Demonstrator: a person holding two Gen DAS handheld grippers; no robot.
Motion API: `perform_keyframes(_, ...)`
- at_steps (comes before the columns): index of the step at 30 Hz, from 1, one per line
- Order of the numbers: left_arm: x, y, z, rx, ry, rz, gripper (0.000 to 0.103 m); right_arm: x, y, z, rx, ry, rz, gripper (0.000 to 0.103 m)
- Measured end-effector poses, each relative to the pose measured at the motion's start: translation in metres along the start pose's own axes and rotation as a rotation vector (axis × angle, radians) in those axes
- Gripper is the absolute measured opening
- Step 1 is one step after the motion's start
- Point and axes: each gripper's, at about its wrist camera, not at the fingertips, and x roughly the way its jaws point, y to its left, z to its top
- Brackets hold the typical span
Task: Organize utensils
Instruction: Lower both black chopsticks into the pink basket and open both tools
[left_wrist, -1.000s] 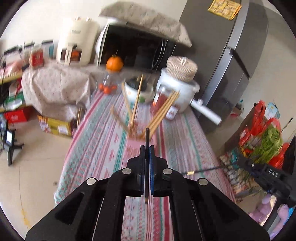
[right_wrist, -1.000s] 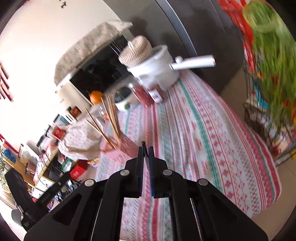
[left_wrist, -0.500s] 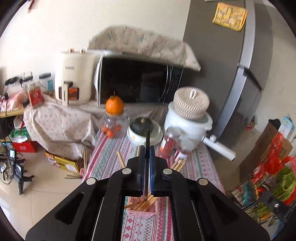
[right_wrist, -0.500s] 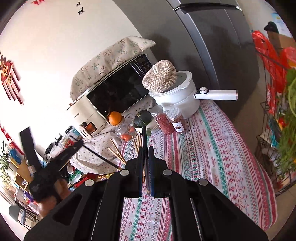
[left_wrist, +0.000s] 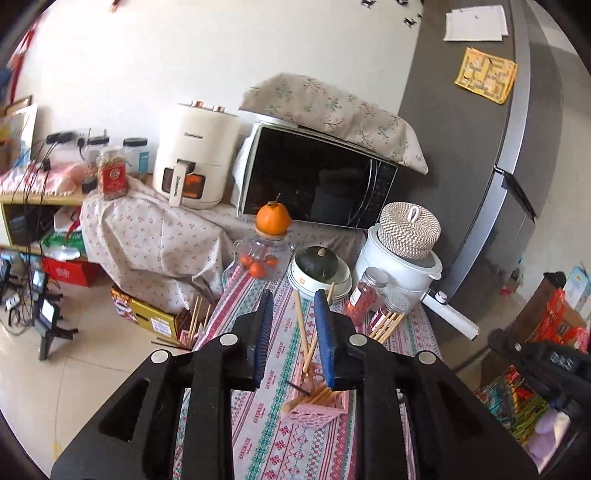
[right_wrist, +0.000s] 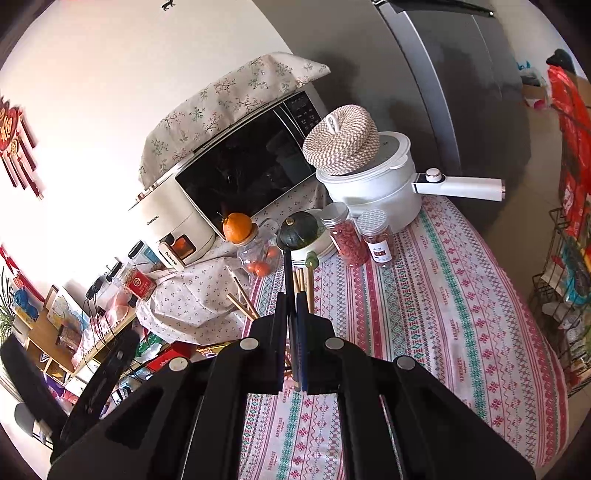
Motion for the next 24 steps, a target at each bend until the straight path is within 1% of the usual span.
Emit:
perform_keyframes(3,0.003,0.011,-0.006,-0.008,0.028,0.013,0.022,0.018,0.009,0.003,-0.007,0.001,-0.018,0.006)
perform_keyframes(6,0.009,0.015,-0.007,0.003,0.027,0.038,0.022,0.037,0.015,0.004,-0.017,0.006,-0.039,0.006)
perform_keyframes(11,0.019,0.019,-0.013,0.014,0.048,0.046,0.022,0.080,0.020,-0.004,-0.022,0.038,-0.051,0.010)
perform_keyframes(13,0.016,0.020,-0.014,0.021,0.038,0.050,0.022,0.087,0.019,-0.008,-0.019,0.048,-0.049,0.012)
perform_keyframes(15,0.011,0.019,-0.014,0.029,0.026,0.044,0.023,0.082,0.020,-0.013,-0.040,0.045,-0.046,0.012)
perform_keyframes(18,0.002,0.011,-0.021,0.057,0.014,0.040,0.027,0.064,0.020,-0.024,-0.089,0.025,-0.072,0.012)
perform_keyframes(21,0.000,-0.001,-0.033,0.088,0.032,0.027,0.028,0.044,0.017,-0.038,-0.131,0.000,-0.103,0.013)
perform_keyframes(22,0.000,-0.005,-0.037,0.098,0.038,0.026,0.028,0.039,0.015,-0.042,-0.139,-0.003,-0.113,0.015)
perform_keyframes(23,0.000,-0.010,-0.043,0.113,0.046,0.023,0.029,0.033,0.012,-0.049,-0.150,-0.008,-0.125,0.015)
perform_keyframes(24,-0.001,-0.013,-0.049,0.123,0.052,0.023,0.033,0.028,0.010,-0.055,-0.156,-0.011,-0.131,0.015)
